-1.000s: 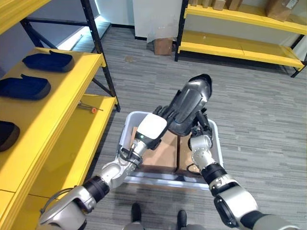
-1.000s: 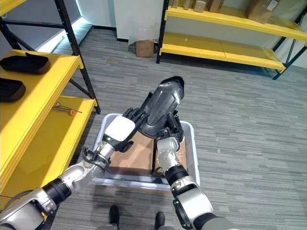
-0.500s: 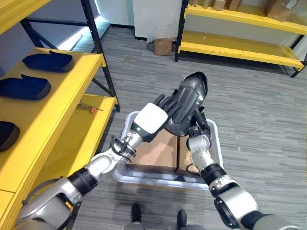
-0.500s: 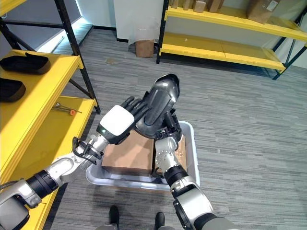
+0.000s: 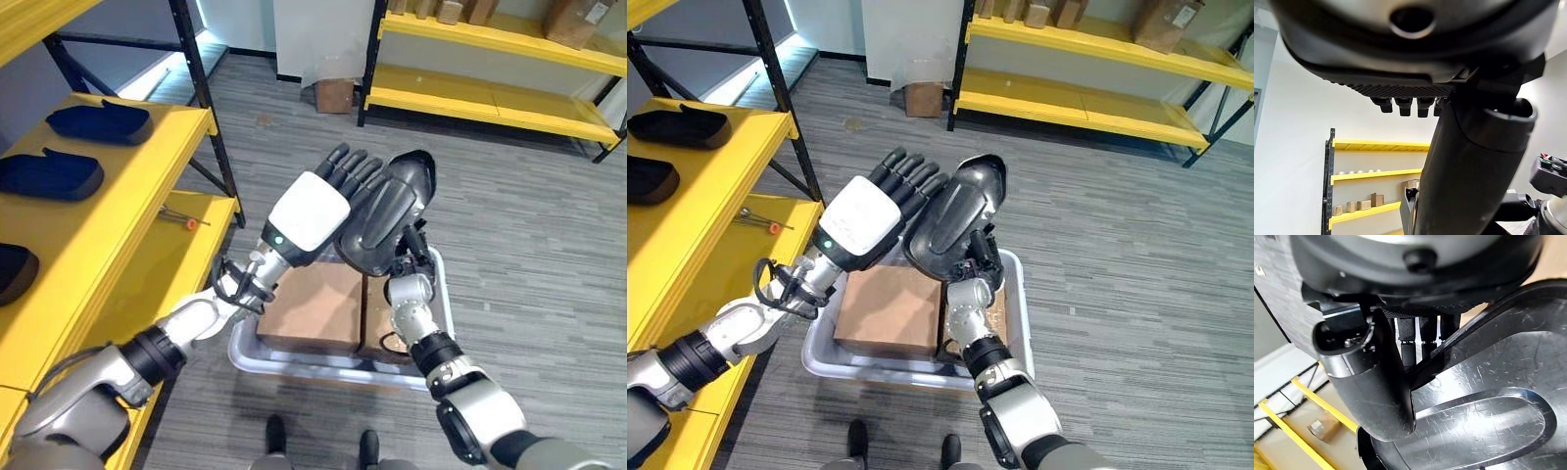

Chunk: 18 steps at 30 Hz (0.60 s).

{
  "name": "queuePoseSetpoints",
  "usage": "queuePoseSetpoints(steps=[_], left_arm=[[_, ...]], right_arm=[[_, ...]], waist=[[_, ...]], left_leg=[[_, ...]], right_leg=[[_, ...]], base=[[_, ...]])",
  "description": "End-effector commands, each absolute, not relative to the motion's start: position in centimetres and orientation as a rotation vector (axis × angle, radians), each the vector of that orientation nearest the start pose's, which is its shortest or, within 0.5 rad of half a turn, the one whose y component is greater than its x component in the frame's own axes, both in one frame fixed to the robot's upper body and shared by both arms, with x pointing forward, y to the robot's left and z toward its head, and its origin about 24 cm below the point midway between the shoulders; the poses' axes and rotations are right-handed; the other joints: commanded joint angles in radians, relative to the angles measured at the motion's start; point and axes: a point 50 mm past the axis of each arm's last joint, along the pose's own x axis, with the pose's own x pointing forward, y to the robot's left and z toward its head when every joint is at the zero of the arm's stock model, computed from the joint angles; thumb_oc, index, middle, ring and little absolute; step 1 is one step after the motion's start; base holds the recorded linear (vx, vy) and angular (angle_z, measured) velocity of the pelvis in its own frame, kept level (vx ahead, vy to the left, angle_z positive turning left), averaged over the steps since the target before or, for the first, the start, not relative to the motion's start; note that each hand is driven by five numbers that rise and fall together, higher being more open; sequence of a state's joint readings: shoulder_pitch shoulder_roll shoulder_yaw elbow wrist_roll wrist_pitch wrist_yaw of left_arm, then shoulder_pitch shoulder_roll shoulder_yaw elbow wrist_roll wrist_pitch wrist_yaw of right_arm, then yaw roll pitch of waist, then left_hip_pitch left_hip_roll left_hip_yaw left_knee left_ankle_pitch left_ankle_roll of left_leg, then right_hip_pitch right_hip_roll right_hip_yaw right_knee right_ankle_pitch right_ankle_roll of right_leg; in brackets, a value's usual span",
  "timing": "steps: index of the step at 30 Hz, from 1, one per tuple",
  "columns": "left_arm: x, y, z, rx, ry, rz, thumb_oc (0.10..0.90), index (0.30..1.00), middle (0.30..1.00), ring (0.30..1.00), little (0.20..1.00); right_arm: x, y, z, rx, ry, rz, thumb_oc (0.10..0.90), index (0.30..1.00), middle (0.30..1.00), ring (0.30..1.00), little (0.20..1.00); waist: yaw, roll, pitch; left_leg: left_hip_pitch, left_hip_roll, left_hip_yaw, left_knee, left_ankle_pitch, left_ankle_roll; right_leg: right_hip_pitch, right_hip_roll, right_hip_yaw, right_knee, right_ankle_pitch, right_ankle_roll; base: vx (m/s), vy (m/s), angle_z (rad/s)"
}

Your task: Move parts from the plastic box to the shelf.

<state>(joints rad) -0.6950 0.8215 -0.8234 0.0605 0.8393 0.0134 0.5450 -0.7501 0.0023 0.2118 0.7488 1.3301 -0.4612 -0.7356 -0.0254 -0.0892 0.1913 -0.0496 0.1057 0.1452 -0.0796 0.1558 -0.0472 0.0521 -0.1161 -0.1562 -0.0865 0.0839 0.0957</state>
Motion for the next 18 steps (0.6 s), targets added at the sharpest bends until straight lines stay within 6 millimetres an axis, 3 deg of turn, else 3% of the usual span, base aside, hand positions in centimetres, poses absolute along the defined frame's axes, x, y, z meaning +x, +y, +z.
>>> queuePoseSetpoints(steps=[1,12,18], left_arm=[[31.2,10.8,20.1,1.579,-1.230,-0.006,0.900,1.000,1.000,1.000,1.000],[31.2,9.4,19.0,1.560,-1.223,-0.087,0.900,1.000,1.000,1.000,1.000],[31.5,8.3,16.4,1.573,-1.142,-0.214,0.900,1.000,1.000,1.000,1.000]], right_arm=[[38.4,-9.7,15.9,1.222,-0.029,-0.476,0.400,0.300,0.300,0.300,0.300],[38.7,-9.6,16.0,1.240,-0.011,-0.514,0.400,0.300,0.300,0.300,0.300],[39.4,-10.1,15.6,1.228,0.041,-0.558,0.400,0.300,0.300,0.300,0.300]], waist=[[0.016,-0.040,-0.109],[0.011,-0.039,-0.107],[0.009,-0.037,-0.106]], left_leg=[[0.119,0.110,0.016,-0.008,-0.145,-0.054],[0.117,0.107,0.013,-0.008,-0.146,-0.052],[0.117,0.107,0.013,-0.008,-0.145,-0.051]], right_leg=[[0.022,-0.049,-0.020,-0.001,-0.022,0.056],[0.019,-0.051,-0.019,-0.001,-0.021,0.056],[0.017,-0.051,-0.022,-0.001,-0.020,0.056]], base=[[0.00,0.000,0.00],[0.00,0.000,0.00],[0.00,0.000,0.00]])
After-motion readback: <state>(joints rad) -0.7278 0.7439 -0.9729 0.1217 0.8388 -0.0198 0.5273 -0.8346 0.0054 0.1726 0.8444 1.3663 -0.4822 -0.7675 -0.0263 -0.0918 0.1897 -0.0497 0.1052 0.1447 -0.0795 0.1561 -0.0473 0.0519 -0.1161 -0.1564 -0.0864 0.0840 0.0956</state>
